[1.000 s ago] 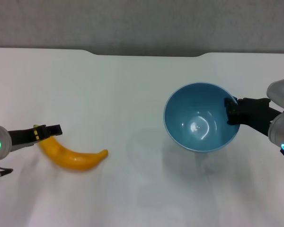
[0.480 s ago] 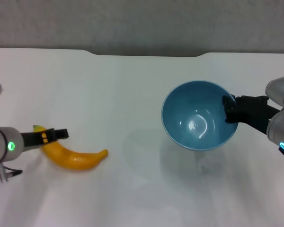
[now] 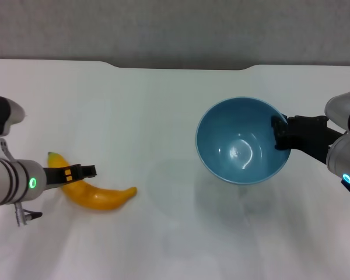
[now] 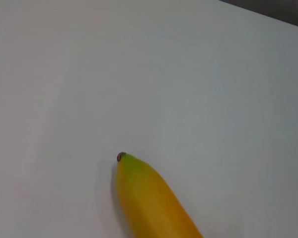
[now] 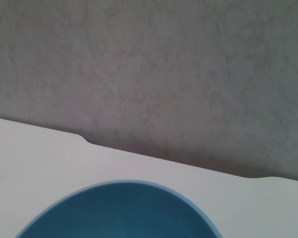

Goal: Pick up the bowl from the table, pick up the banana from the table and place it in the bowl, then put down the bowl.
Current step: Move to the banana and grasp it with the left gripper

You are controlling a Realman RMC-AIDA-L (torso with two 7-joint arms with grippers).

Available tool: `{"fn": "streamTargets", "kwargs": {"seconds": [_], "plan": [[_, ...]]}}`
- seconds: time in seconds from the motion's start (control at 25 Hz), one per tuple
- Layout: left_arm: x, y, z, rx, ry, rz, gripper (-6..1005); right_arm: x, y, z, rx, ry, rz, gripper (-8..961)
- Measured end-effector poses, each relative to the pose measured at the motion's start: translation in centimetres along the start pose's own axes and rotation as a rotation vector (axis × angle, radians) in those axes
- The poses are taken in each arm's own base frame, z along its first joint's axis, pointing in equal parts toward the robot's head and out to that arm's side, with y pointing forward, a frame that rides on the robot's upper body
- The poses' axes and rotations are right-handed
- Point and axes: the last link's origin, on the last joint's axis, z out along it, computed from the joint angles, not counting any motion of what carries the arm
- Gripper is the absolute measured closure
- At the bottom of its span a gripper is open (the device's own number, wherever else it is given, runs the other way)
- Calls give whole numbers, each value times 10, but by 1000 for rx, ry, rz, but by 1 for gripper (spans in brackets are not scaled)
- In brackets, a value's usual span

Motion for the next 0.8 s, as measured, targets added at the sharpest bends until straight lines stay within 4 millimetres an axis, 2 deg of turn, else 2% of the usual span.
{"fn": "streamTargets", "kwargs": {"seconds": [0.8], "plan": [[0,5,11,41,8,62,113,-2,2,0,-5,-4,-3,909]]}}
